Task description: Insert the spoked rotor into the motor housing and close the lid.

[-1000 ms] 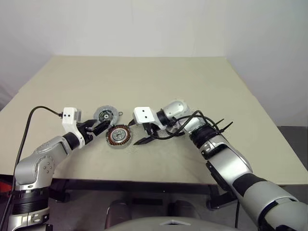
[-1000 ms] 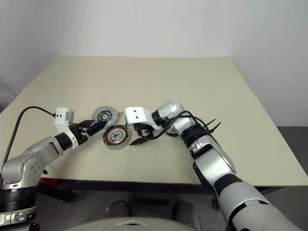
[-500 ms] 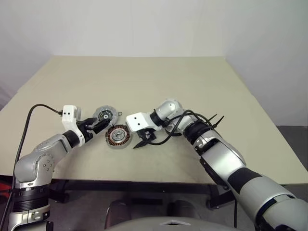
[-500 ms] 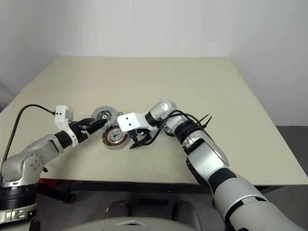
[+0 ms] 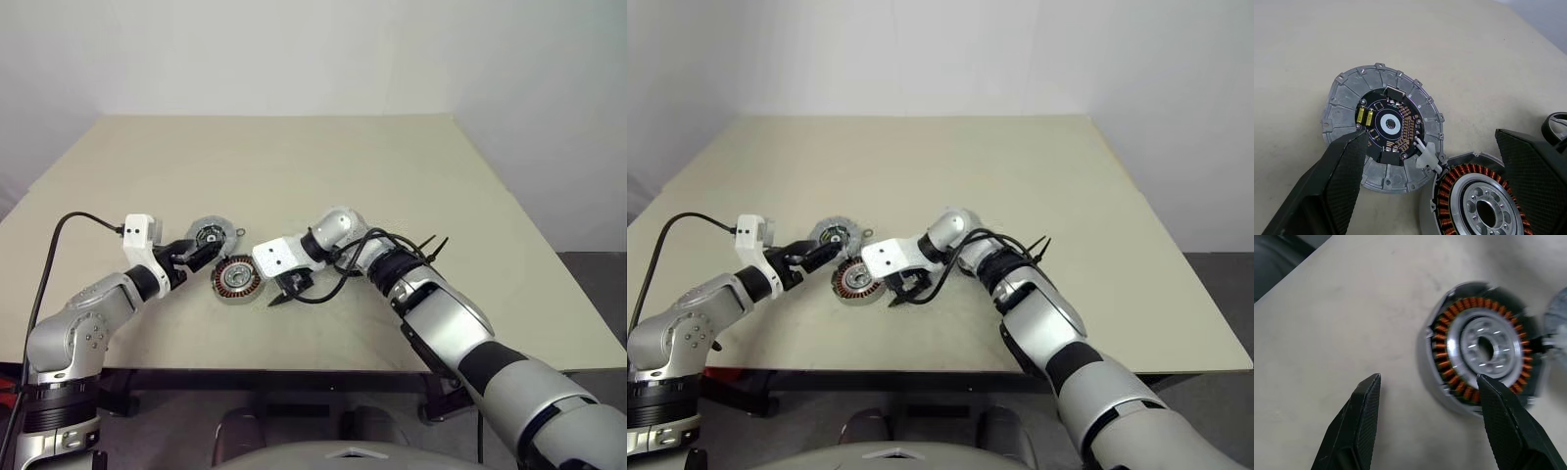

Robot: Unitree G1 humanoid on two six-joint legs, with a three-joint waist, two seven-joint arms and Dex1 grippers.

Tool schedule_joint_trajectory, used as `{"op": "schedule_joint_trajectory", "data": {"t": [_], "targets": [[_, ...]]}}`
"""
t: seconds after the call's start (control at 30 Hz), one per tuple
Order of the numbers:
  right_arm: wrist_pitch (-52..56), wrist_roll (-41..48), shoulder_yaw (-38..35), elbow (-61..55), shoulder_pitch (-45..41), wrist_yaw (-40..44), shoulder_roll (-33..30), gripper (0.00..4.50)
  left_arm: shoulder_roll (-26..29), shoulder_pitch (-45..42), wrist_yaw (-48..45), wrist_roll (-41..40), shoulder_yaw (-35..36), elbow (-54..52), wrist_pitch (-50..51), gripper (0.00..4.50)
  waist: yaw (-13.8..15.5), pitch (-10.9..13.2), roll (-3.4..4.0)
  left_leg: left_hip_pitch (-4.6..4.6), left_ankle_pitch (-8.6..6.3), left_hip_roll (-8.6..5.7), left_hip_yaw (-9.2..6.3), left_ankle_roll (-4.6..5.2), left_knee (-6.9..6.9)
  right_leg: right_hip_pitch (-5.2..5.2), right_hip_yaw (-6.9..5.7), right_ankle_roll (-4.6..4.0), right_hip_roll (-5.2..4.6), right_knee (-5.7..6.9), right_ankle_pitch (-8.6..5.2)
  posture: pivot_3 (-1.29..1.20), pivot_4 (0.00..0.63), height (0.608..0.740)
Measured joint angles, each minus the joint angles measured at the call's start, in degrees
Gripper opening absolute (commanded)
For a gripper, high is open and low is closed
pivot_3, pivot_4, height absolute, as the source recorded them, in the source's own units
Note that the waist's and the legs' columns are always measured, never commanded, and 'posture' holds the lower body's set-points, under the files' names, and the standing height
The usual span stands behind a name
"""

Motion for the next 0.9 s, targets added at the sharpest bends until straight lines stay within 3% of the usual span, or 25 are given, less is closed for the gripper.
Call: {"op": "schedule_joint_trajectory", "data": {"t": [0.6,0.83,0.9], "targets": [[-7.7,-5.2,2.9,0.6,-5.9,-0.3,3.4,3.47,-0.1,-0.1,0.4,0.5,0.0,0.3,0.0,4.37,0.0,0.0,0.01,0.00,0.00,0.01,0.00,0.00,0.00,-0.02,0.00,-0.04,0.00,0.04,-0.03,0.00,0.000,0.740],[-11.4,-7.8,3.4,4.7,-6.2,-1.9,1.7,3.47,-0.1,0.1,0.9,0.5,0.0,0.2,0.0,4.37,-0.1,0.0,0.02,0.00,0.00,0.01,0.00,0.00,0.00,-0.03,0.00,-0.05,0.00,0.05,-0.03,0.00,0.000,0.740],[-12.0,-8.9,3.4,6.2,-6.6,-3.2,1.5,3.13,-0.1,0.2,1.0,0.5,0.0,0.2,0.0,4.37,-0.1,0.0,0.02,-0.01,0.00,0.01,0.00,0.00,0.00,-0.06,0.00,-0.05,0.01,0.07,-0.03,0.00,0.000,0.740]]}}
